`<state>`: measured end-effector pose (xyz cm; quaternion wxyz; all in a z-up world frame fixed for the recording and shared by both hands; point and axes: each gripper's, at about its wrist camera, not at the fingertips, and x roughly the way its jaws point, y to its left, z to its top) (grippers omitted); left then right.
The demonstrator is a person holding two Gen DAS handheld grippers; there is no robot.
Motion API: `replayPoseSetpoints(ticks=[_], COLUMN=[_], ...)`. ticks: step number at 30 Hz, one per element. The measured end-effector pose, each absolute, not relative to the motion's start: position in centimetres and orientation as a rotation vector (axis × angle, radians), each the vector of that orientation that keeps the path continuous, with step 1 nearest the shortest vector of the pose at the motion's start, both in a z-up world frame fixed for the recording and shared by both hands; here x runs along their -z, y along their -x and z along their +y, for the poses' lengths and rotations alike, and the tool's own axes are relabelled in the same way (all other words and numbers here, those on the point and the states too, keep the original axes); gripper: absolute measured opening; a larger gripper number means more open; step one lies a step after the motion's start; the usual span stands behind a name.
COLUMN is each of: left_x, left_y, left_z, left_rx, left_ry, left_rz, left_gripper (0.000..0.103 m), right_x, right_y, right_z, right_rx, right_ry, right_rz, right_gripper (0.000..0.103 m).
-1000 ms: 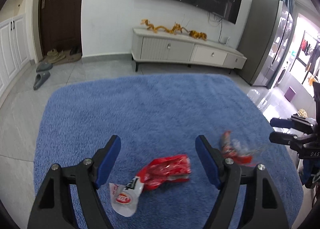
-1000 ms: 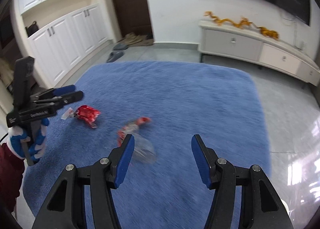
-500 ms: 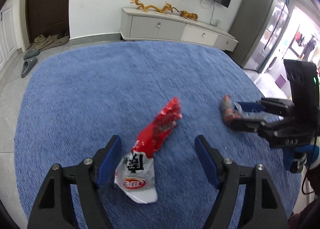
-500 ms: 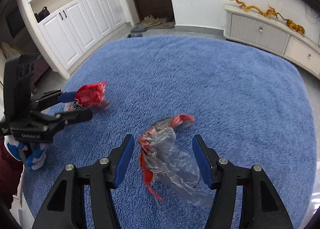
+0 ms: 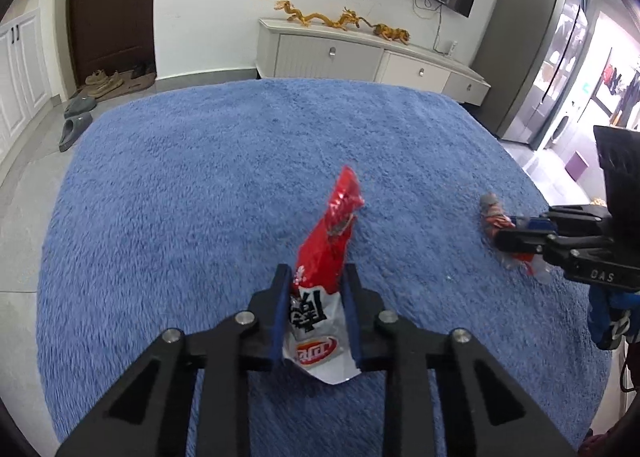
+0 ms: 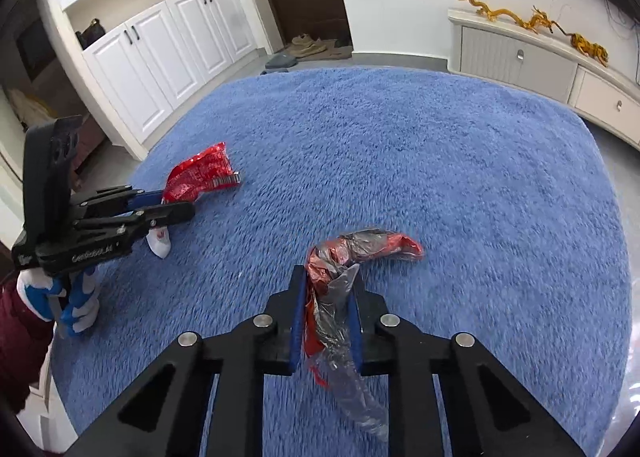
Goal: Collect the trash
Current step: 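Grasp the red chip bag with the left tool while the right grasps the clear-red bag, then carry both bags over the trash bin and open both tools to drop them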
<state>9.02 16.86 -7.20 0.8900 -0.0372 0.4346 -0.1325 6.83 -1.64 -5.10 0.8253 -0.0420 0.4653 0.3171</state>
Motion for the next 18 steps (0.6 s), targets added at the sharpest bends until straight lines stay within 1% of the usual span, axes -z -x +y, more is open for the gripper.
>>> replayPoseSetpoints(ticks=[12,18], left_x=[3.0,0.7], left_y=[-2.5,-1.1], left_z=[12.4,7.4], left_rx=[0.349,0.458], left_ry=[0.097,0.095], left_rz=[0.811,0.782], left_gripper=[0.024,0.024], right_x=[2.3,-0.2], right_y=[-2.1,0.3], right_z=[-7.5,-13.0], right_rx=[-0.602,-0.509], right_ry=[0.090,0.059], right_rz=[0.934,0.871], right_gripper=[0.016,0.016])
